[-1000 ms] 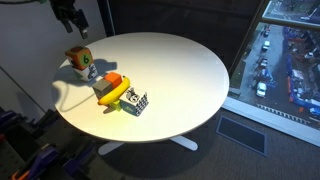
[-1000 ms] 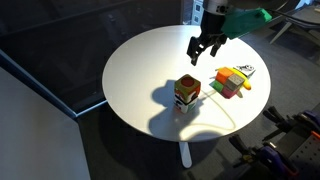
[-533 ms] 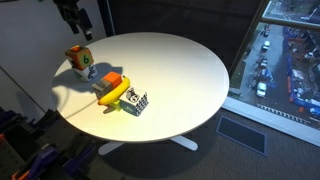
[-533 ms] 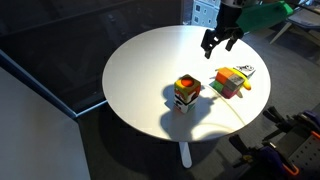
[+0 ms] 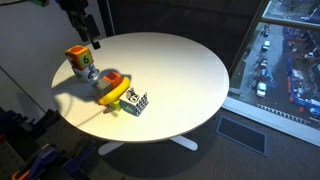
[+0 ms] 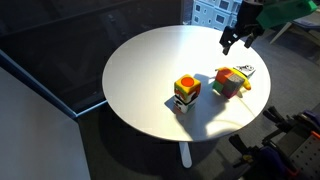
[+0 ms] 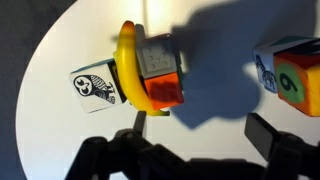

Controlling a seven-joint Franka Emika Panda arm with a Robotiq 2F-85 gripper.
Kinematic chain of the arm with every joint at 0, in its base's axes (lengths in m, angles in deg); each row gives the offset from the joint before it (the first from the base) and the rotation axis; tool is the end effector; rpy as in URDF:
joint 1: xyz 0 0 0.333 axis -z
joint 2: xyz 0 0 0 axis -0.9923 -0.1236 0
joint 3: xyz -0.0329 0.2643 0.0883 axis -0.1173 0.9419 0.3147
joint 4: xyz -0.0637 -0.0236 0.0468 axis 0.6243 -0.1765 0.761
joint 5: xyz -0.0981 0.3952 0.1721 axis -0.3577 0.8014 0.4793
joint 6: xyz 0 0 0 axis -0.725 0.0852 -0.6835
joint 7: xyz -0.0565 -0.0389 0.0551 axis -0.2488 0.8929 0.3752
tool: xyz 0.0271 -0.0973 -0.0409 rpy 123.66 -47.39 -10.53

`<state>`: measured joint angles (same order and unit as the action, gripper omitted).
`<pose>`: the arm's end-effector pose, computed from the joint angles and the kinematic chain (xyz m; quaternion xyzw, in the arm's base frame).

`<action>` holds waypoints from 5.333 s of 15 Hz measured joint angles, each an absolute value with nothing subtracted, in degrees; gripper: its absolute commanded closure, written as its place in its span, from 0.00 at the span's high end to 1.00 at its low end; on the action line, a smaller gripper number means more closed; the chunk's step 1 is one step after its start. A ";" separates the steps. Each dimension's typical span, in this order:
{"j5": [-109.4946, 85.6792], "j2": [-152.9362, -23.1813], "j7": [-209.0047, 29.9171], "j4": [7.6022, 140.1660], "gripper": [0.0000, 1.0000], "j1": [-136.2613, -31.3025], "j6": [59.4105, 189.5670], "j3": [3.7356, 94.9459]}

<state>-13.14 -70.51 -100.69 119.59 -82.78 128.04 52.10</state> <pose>0.5230 -0.0125 0.2461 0.9922 -0.1216 0.0126 0.0228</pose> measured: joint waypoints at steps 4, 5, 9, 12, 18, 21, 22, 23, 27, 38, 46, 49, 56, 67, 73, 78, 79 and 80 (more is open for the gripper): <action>-13.00 -70.56 -100.04 120.96 1.00 -81.37 128.07 51.07; -12.69 -70.61 -99.42 121.28 1.00 -81.10 128.07 50.76; -10.40 -71.21 -96.16 122.03 1.00 -80.14 128.12 49.76; -10.40 -71.34 -96.18 122.03 1.00 -80.23 128.12 49.90; -10.40 -71.34 -96.18 122.03 1.00 -80.25 128.12 49.95; -10.40 -71.34 -96.18 122.03 1.00 -80.25 128.12 49.96; -10.40 -71.34 -96.18 122.03 1.00 -80.25 128.12 49.95; -10.40 -71.36 -96.18 122.03 1.00 -80.25 128.12 49.95; -10.40 -71.40 -96.15 122.03 1.00 -79.93 128.13 49.68; -10.45 -72.01 -95.78 121.62 1.00 -76.51 129.09 46.17; -10.45 -75.57 -102.61 119.77 1.00 -74.21 134.12 43.17; -10.44 -77.35 -106.47 118.74 1.00 -74.12 135.19 42.41; -10.16 -80.92 -116.18 117.67 1.00 -74.17 137.45 41.62; -4.99 -86.74 -124.66 117.08 1.00 -74.44 142.49 40.81; -0.97 -89.90 -126.32 116.22 1.00 -74.71 145.36 40.81; 1.38 -91.84 -127.14 115.73 1.00 -74.84 146.64 40.80; 1.62 -92.19 -127.50 115.63 1.00 -74.93 146.77 40.79; 1.70 -92.57 -127.83 115.53 1.00 -75.04 146.90 40.78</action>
<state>1.70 -92.57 -127.83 115.53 -75.04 146.90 40.78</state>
